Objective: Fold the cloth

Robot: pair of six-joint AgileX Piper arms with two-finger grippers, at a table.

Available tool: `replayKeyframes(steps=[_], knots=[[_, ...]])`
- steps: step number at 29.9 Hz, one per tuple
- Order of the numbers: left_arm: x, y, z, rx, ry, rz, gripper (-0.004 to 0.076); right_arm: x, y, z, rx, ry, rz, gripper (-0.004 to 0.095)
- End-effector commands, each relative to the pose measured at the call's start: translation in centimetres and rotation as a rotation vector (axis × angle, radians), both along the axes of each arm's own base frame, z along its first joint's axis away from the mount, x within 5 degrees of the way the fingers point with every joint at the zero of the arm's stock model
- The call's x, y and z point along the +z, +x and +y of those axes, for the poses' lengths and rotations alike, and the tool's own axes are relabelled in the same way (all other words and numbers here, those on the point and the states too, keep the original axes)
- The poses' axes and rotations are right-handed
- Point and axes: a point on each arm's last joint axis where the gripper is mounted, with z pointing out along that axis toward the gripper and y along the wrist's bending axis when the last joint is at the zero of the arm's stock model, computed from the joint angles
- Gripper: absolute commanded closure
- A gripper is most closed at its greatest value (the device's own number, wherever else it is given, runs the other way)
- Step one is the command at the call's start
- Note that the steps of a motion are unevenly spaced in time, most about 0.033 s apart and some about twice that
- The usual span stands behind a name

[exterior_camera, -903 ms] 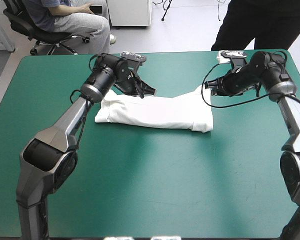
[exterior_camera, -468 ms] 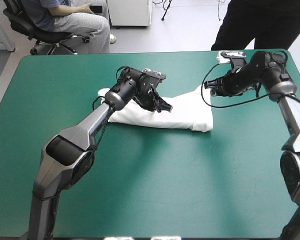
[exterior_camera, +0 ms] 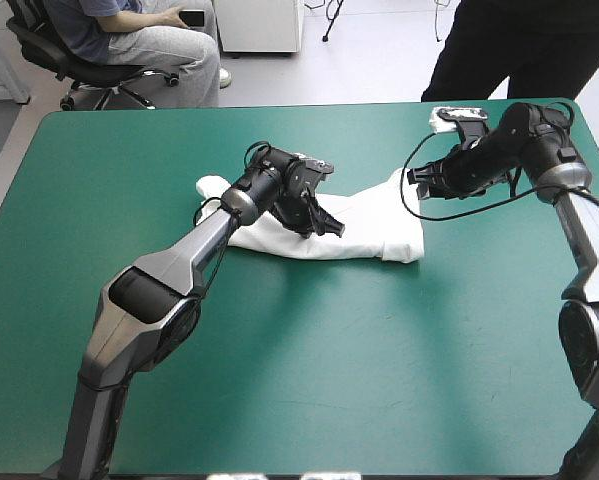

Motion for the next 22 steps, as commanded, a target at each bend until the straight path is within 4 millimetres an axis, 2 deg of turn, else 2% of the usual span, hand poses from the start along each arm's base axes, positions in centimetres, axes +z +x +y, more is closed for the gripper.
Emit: replayKeyframes(steps=[1,3,10,18,22], knots=[[3.0,-0.5,0.0,0.001,-0.051,-0.045,0.0741,1.4,0.0,-0.3,0.016,0.022,-0.056,0.0259],[3.0,-0.5,0.0,0.002,-0.052,-0.043,0.0741,0.1,0.5,0.0,0.023,0.041,-0.001,0.0226],[3.0,-0.5,0.0,-0.001,-0.051,-0.043,0.0741,-3.9,2.1,1.0,0.046,0.14,0.122,0.0229],[3.0,-0.5,0.0,-0.009,-0.046,-0.049,0.0741,-6.7,3.2,2.0,0.059,0.212,0.184,0.0242],[3.0,-0.5,0.0,-0.023,-0.042,-0.052,0.0741,-8.1,3.5,3.0,0.084,0.234,0.218,0.0308]])
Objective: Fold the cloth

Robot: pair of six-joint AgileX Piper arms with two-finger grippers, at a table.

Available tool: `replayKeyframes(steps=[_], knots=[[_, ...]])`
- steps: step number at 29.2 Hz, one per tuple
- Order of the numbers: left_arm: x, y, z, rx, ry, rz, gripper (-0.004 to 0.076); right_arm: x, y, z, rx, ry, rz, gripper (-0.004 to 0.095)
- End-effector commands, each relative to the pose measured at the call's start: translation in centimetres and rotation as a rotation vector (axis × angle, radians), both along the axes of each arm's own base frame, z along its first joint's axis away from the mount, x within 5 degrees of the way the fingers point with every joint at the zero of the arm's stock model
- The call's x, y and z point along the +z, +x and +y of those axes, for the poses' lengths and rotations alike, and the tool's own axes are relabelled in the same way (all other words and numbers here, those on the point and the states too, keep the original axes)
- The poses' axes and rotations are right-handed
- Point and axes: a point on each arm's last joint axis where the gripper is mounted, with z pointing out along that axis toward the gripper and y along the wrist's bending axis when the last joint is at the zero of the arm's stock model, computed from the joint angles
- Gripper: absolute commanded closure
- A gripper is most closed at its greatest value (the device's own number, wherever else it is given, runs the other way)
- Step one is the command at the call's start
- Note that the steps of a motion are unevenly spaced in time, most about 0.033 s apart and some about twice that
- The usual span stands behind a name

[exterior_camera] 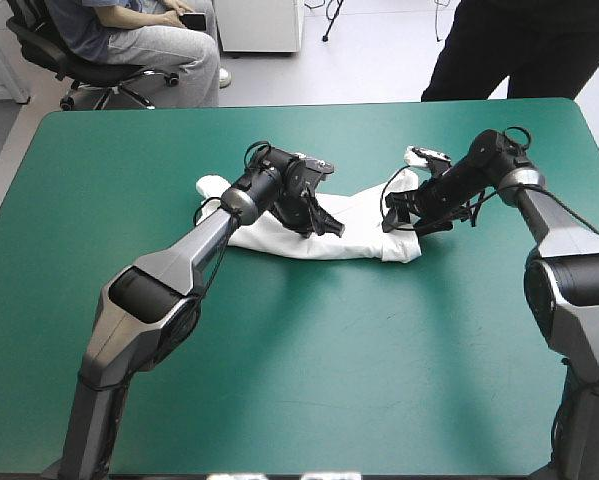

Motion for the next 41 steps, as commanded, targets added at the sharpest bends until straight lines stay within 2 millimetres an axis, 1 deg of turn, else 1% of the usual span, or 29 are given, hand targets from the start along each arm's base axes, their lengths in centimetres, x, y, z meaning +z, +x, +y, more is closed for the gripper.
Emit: replayKeyframes(steps=[1,2,3,6,9,10,13,14,16,22,25,31,35,37,38,39,40,41], knots=[[3.0,-0.5,0.0,-0.014,-0.043,-0.052,0.0741,2.1,0.0,1.1,0.019,0.07,-0.062,0.0342],[3.0,-0.5,0.0,-0.014,-0.043,-0.052,0.0741,1.8,0.0,1.6,0.03,0.078,-0.058,0.0377],[3.0,-0.5,0.0,-0.014,-0.043,-0.052,0.0741,1.6,0.1,1.8,0.031,0.087,-0.051,0.0436],[3.0,-0.5,0.0,-0.014,-0.043,-0.052,0.0741,1.3,0.0,2.6,0.043,0.099,-0.04,0.0656],[3.0,-0.5,0.0,-0.021,-0.041,-0.054,0.0741,1.3,0.0,2.8,0.065,0.096,-0.05,0.0901],[3.0,-0.5,0.0,-0.021,-0.041,-0.054,0.0741,1.3,-0.1,2.8,0.067,0.097,-0.049,0.0922],[3.0,-0.5,0.0,-0.021,-0.041,-0.054,0.0741,2.2,-0.3,2.9,0.068,0.109,-0.065,0.0925],[3.0,-0.5,0.0,-0.021,-0.041,-0.054,0.0741,2.9,-0.4,2.9,0.068,0.116,-0.081,0.0925],[3.0,-0.5,0.0,-0.021,-0.041,-0.054,0.0741,4.5,-0.5,3.0,0.068,0.127,-0.123,0.0925],[3.0,-0.5,0.0,-0.021,-0.041,-0.054,0.0741,11.1,-1.7,3.7,0.096,0.168,-0.295,0.0925],[3.0,-0.5,0.0,-0.02,-0.044,-0.054,0.0741,13.2,-2.5,4.8,0.131,0.182,-0.342,0.0925],[2.9,-0.6,0.0,-0.023,-0.039,-0.038,0.0741,15.0,-3.8,7.4,0.207,0.193,-0.388,0.0925],[3.0,-0.6,0.1,-0.015,-0.034,-0.038,0.0741,15.0,-3.9,7.7,0.202,0.18,-0.385,0.0925],[3.9,-0.5,0.8,0.026,-0.031,-0.057,0.0741,14.9,-3.9,7.6,0.205,0.169,-0.383,0.0925],[4.6,-0.4,1.3,0.039,-0.021,-0.076,0.0741,14.8,-3.9,7.6,0.207,0.158,-0.385,0.0925],[5.8,-0.5,2.0,0.052,-0.015,-0.099,0.0741,14.8,-3.9,7.5,0.208,0.148,-0.387,0.0925],[7.1,-0.6,2.8,0.06,-0.004,-0.128,0.0741,14.7,-3.9,7.5,0.21,0.141,-0.386,0.0925],[10.0,-1.2,4.6,0.082,0.012,-0.17,0.0741,14.7,-3.8,7.4,0.206,0.135,-0.387,0.0925]])
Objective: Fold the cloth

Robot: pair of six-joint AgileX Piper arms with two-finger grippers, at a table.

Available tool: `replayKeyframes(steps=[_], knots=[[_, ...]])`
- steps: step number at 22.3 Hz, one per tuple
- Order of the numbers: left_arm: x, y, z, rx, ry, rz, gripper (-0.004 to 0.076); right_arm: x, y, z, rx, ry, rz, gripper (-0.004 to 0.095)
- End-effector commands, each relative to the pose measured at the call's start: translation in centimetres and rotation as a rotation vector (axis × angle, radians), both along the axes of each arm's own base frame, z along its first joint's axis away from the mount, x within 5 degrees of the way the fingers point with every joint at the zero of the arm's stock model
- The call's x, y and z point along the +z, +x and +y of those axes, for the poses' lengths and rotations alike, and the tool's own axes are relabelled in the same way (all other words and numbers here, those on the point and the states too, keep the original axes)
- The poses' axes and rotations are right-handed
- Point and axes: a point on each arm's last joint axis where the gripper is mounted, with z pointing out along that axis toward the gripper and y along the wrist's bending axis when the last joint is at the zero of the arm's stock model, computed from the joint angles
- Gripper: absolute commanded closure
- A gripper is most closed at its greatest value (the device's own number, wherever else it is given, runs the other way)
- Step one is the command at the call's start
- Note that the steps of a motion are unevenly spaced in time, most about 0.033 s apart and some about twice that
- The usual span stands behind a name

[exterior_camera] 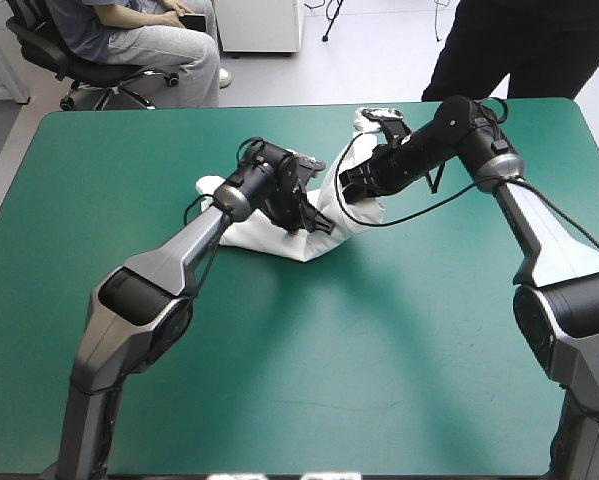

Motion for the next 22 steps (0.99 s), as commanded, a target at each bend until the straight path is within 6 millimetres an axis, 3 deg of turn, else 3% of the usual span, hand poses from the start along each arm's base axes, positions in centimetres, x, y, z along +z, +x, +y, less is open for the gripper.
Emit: replayKeyframes(steps=[1,2,4,5,7,12,15,19,22], knots=[[9.3,-1.6,3.7,0.044,-0.032,-0.169,0.0741,4.2,-1.3,-0.1,-0.005,0.061,-0.107,0.0925],[12.1,-2.9,5.5,0.052,-0.031,-0.192,0.0741,4.2,-1.3,-0.1,-0.008,0.062,-0.111,0.0925],[15.7,-5.3,7.4,0.06,-0.047,-0.25,0.0741,4.3,-1.3,0.2,-0.007,0.062,-0.119,0.0924],[16.8,-6.3,8.1,0.051,-0.037,-0.275,0.0741,4.3,-1.4,0.5,-0.004,0.065,-0.124,0.0924],[19.3,-10.3,10.3,0.041,-0.044,-0.311,0.0741,4.6,-1.6,1.5,0.007,0.065,-0.157,0.0923],[19.7,-19.1,14.7,0.036,-0.082,-0.297,0.0741,4.7,-2.1,6.2,0.033,0.086,-0.243,0.0923],[19.2,-23.6,17.0,0.056,-0.111,-0.309,0.0741,3.4,-1.6,9.7,0.031,0.088,-0.25,0.0923],[19.3,-25.7,18.1,0.079,-0.142,-0.33,0.0741,2.1,-1.1,12.7,0.067,0.095,-0.233,0.0883],[19.4,-26.6,18.4,0.09,-0.178,-0.328,0.0741,1.7,-1.1,14.7,0.119,0.109,-0.214,0.0678]])
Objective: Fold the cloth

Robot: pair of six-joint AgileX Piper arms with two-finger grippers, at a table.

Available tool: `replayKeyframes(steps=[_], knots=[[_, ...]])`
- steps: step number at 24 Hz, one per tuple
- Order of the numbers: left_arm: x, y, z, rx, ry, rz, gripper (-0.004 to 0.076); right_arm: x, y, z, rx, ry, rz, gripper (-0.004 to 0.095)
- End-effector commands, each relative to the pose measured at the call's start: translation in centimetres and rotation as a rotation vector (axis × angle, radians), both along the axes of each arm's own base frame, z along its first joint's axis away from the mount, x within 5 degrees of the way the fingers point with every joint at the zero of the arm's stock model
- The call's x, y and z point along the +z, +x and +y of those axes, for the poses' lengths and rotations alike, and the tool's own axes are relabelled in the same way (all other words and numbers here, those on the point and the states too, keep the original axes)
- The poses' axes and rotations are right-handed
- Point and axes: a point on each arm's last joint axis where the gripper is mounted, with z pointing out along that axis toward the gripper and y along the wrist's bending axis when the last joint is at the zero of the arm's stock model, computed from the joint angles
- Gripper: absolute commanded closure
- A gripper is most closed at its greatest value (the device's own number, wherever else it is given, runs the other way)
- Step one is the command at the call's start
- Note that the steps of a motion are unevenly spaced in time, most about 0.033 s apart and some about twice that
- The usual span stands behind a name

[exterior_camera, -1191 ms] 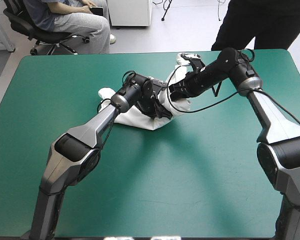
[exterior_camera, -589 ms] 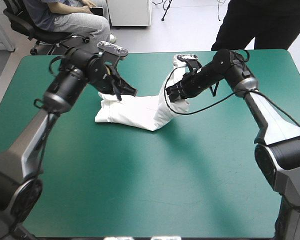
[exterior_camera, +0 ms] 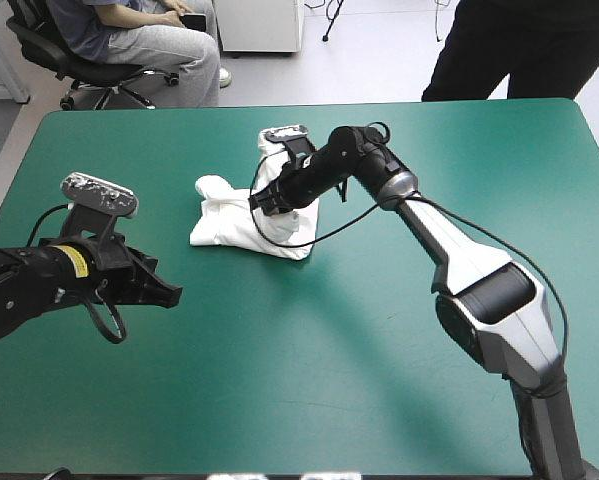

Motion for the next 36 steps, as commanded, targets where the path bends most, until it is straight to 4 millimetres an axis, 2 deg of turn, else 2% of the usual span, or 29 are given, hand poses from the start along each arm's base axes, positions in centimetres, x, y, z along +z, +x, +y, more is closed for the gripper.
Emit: replayKeyframes(steps=[1,3,5,10,13,16,19,22,26,30,36], knots=[[0.6,-1.5,0.4,0.008,-0.039,0.034,0.0741,4.4,-1.1,1.6,0.042,0.117,-0.073,0.0571],[0.6,-1.6,0.2,-0.001,-0.056,0.044,0.0741,4.7,-1.4,2.4,0.076,0.129,-0.064,0.0368],[0.6,-1.6,0.0,-0.007,-0.087,0.054,0.0741,5.5,-1.7,2.4,0.091,0.119,-0.057,0.0238],[0.6,-1.6,-0.1,0.003,-0.103,0.055,0.0741,7.2,-1.4,0.1,0.06,0.024,-0.071,0.0264],[0.5,-1.7,-0.2,0.0,-0.111,0.065,0.0741,8.1,-1.2,-1.1,0.022,0.026,-0.084,0.0264],[0.5,-1.7,-0.3,-0.004,-0.128,0.078,0.0741,9.5,-1.1,-2.7,-0.063,-0.002,-0.114,0.0264],[0.5,-1.7,-0.3,-0.003,-0.126,0.077,0.0741,9.6,-0.1,-4.4,-0.131,-0.004,-0.102,0.0283],[0.5,-1.7,-0.3,-0.002,-0.128,0.07,0.0741,8.1,1.0,-5.8,-0.171,-0.028,-0.051,0.0309],[0.7,-1.5,-0.4,-0.003,-0.144,0.042,0.0741,5.3,1.6,-6.3,-0.171,-0.08,0.026,0.0308],[0.8,-1.4,-0.4,-0.003,-0.149,0.033,0.0741,2.2,1.6,-6.2,-0.144,-0.12,0.114,0.0308],[0.7,-1.4,-0.4,-0.003,-0.146,0.038,0.0741,-0.7,2.1,-5.2,-0.12,-0.077,0.181,0.0308]])
